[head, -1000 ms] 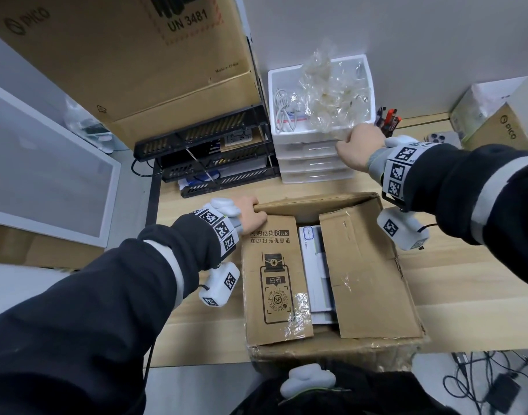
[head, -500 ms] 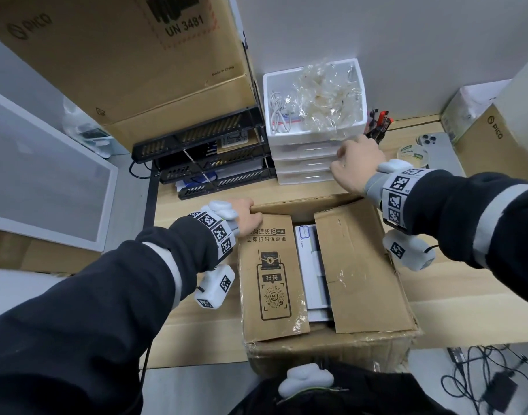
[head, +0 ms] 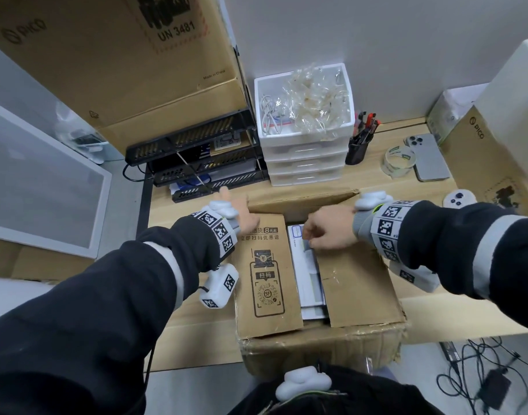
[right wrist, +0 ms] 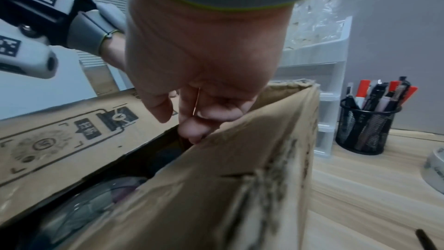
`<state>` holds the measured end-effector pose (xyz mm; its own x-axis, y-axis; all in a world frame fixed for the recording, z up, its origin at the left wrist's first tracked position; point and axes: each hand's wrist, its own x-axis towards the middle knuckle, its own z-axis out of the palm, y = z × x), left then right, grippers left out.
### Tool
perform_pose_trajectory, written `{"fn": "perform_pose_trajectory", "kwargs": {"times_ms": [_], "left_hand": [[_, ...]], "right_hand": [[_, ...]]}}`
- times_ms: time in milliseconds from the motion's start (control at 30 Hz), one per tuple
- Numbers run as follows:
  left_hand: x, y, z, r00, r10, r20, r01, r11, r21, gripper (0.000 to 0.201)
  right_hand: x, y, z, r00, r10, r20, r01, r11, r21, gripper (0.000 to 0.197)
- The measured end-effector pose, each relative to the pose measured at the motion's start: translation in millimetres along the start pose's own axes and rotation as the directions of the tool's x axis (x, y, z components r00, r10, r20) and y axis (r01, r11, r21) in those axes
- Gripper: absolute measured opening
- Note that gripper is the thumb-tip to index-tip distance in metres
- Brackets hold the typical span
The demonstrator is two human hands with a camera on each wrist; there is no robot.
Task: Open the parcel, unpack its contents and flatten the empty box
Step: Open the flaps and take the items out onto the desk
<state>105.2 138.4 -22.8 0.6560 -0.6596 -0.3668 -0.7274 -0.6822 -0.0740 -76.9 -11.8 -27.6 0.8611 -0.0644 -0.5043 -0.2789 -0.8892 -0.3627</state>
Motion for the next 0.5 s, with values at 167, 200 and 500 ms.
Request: {"fn": "perform_pose_trajectory", "kwargs": {"times_ms": [167, 200, 500], "left_hand": [[-19.4, 19.0, -12.4, 0.849, 0.513, -0.125, -0.514, 0.857, 0.024, 0.031], [-21.1, 24.6, -11.7, 0.831, 0.553, -0.070, -0.556, 0.830, -0.048, 0.028], [-51.2, 32.9, 5.8, 0.756, 0.542, 0.367, -0.568, 0.822, -0.045, 0.056]], "right_hand": [[4.9, -19.2, 9.2, 0.988, 0.000, 0.153, 0.017, 0.994, -0.106, 0.021], [5.1, -23.4, 7.7, 0.990, 0.004, 0.139, 0.014, 0.992, -0.128, 0.023], [-11.5, -33.7, -61.6, 0.998, -0.043, 0.040, 0.045, 0.998, -0.036, 0.018]]}}
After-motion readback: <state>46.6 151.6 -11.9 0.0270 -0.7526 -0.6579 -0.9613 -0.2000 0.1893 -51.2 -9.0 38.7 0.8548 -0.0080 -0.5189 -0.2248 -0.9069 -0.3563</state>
